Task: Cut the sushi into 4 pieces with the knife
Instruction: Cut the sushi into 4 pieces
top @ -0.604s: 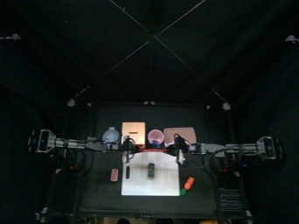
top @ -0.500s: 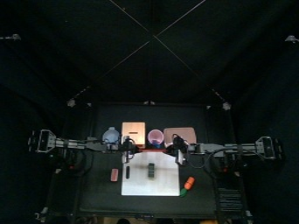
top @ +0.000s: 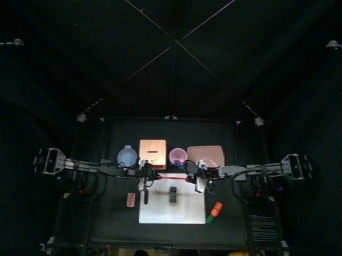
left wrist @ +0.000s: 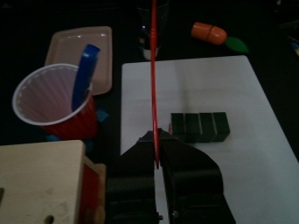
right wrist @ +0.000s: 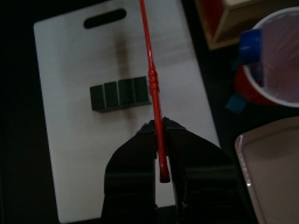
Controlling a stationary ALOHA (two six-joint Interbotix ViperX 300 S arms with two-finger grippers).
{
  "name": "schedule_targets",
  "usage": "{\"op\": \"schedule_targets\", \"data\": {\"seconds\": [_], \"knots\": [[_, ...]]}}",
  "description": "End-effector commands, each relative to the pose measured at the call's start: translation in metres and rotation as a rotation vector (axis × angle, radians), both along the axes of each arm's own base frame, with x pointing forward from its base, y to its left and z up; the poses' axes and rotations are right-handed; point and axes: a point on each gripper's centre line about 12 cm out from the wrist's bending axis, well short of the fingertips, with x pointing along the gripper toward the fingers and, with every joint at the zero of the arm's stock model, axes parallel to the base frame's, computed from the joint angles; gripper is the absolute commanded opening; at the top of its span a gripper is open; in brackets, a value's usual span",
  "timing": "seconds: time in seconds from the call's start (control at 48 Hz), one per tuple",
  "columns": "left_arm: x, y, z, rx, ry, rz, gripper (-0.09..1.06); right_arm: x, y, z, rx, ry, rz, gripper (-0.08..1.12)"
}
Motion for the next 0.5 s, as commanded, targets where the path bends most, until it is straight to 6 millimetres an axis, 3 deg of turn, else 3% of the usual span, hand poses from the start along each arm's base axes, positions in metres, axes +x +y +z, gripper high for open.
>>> {"op": "schedule_targets", "data": {"seconds": [0.021, 0.5], "knots": [[0.006, -0.009, -0.001, -0.003, -0.003, -0.025, 0.28, 0.005, 0.003, 0.002, 0.003, 0.015, 0.006, 0.19], [0.023, -0.022, -0.043, -0.008, 0.112, -0.052, 0.28, 0.008, 0.008, -0.039, 0.006, 0.169, 0.016, 0.19]]}}
